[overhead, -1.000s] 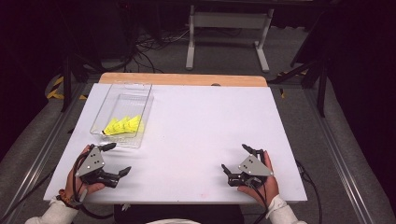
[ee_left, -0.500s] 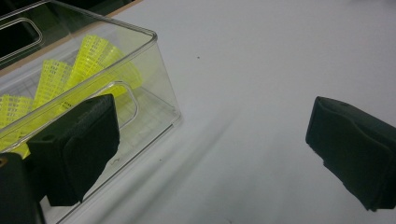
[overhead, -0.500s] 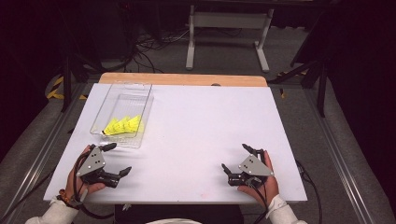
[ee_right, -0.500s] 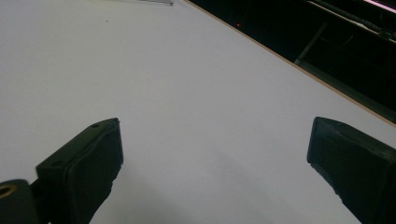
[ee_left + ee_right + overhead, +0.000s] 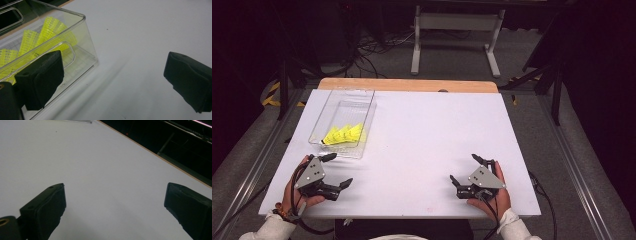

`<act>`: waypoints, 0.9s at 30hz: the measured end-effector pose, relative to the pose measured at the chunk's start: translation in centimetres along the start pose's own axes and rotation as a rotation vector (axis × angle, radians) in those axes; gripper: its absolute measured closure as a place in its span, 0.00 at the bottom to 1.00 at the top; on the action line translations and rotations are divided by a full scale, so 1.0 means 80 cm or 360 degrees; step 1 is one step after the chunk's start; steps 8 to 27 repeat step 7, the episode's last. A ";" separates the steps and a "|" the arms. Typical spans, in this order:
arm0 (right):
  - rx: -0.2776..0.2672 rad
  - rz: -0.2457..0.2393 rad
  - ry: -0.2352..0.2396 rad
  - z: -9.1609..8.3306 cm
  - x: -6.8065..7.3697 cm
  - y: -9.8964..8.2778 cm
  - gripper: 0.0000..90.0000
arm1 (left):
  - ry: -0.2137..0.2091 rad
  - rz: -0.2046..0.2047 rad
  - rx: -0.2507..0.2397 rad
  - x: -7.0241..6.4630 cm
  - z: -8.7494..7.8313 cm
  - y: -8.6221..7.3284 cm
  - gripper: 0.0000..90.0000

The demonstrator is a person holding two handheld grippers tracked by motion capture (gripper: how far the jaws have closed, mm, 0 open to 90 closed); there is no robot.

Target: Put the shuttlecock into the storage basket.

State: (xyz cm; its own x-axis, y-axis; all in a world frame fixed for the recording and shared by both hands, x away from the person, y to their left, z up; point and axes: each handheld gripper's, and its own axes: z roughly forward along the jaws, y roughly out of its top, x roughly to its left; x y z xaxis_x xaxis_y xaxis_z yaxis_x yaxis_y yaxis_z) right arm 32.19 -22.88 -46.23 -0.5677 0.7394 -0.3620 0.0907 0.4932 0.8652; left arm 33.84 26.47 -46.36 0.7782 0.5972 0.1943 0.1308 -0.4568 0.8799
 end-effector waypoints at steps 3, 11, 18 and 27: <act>0.0001 0.0000 0.0001 0.000 0.000 0.000 0.05 | 0.0003 0.0003 -0.0002 0.000 0.000 0.000 0.04; 0.0000 0.0012 0.0005 0.002 -0.002 -0.001 0.05 | 0.0018 -0.0012 0.0000 0.001 0.000 0.000 0.05; 0.0000 0.0012 0.0005 0.002 -0.002 -0.001 0.05 | 0.0018 -0.0012 0.0000 0.001 0.000 0.000 0.05; 0.0000 0.0012 0.0005 0.002 -0.002 -0.001 0.05 | 0.0018 -0.0012 0.0000 0.001 0.000 0.000 0.05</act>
